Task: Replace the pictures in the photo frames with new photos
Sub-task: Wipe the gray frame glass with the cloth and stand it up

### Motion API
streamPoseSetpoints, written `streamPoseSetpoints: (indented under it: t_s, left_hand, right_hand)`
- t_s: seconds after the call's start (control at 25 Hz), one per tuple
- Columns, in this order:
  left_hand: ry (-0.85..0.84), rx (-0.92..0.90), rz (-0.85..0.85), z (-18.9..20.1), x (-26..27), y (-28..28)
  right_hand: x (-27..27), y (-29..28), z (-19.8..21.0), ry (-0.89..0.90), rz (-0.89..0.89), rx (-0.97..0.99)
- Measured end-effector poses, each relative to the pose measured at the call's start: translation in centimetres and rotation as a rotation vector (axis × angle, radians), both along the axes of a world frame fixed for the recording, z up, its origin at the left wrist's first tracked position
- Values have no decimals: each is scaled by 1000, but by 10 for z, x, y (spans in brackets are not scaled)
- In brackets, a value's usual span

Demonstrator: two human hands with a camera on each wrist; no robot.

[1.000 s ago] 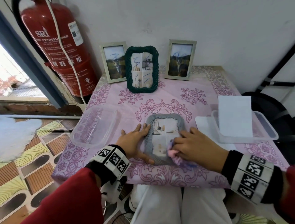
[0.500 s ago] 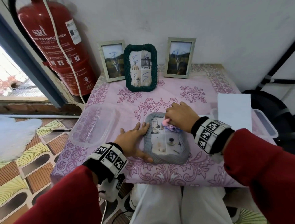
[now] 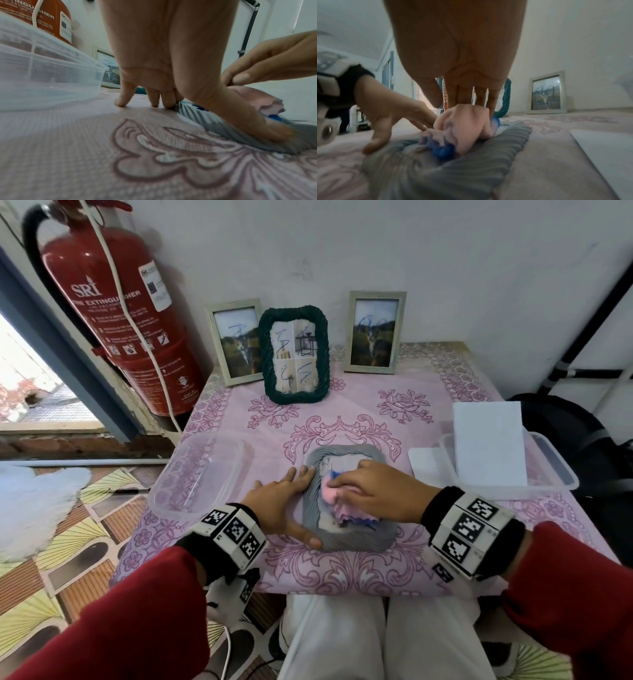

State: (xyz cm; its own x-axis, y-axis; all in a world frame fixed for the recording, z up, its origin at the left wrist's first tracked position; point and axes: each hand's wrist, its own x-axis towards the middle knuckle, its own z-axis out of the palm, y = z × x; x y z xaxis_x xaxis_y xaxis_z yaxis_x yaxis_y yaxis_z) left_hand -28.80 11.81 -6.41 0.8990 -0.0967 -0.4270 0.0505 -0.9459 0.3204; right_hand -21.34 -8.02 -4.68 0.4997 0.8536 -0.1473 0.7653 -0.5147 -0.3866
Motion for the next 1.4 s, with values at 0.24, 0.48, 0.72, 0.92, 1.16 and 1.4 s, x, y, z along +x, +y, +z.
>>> streamPoseSetpoints:
  t_s: [0.24, 0.48, 0.72, 0.92, 1.16, 1.4]
  left_hand:
    - [-20, 1, 1, 0, -2, -1]
    - [-19, -12, -3, 0, -2, -2]
    - [-31, -8, -13, -2, -3, -1]
    - [-40, -29, -11, -6, -1, 0]
    - [-46, -31, 10, -10, -2, 0]
    - [-52, -57, 15, -11, -3, 1]
  right_hand:
    - [-9, -14, -7, -277, -307, 92]
    - [-13, -13, -15, 122, -667, 216]
    - [-14, -5, -14, 223, -650, 567]
    - [-16, -3, -20, 466, -691, 642]
    - [-11, -6, -21, 623, -676, 672]
    - [3, -3, -15, 481, -736, 756]
